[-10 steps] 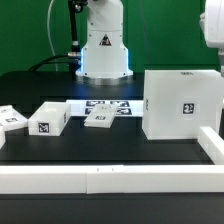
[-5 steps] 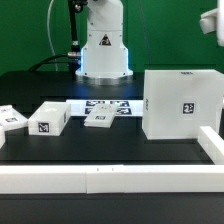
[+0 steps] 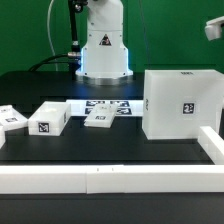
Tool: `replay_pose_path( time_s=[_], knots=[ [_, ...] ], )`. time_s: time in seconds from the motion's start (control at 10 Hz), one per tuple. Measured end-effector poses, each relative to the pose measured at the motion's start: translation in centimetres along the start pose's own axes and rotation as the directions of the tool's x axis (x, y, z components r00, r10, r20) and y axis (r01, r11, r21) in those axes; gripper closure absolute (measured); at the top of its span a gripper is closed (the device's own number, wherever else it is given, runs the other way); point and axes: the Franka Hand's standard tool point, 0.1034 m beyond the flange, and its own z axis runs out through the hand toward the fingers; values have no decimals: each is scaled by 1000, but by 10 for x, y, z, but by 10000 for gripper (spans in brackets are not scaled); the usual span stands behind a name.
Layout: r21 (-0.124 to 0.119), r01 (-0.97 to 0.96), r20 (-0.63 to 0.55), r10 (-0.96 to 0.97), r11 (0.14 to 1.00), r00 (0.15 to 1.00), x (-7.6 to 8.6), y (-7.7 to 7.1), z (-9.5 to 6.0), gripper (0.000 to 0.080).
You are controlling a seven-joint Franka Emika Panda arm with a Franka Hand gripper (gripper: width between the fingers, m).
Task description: Assemble cabinet
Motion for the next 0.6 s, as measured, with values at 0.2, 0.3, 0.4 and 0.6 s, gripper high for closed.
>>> replay_pose_path(
  time_s=[0.2, 0.3, 0.4, 0.6],
  knots=[
    [-23, 86, 12, -86, 996, 996, -1, -5, 3, 3],
    [-37, 156, 29, -154, 987, 988, -5, -11, 6, 3],
    [-44, 177, 32, -176, 983, 984, -6, -13, 6, 3],
    [-31, 150, 59, -148, 988, 987, -21, -2, -5, 3]
  ],
)
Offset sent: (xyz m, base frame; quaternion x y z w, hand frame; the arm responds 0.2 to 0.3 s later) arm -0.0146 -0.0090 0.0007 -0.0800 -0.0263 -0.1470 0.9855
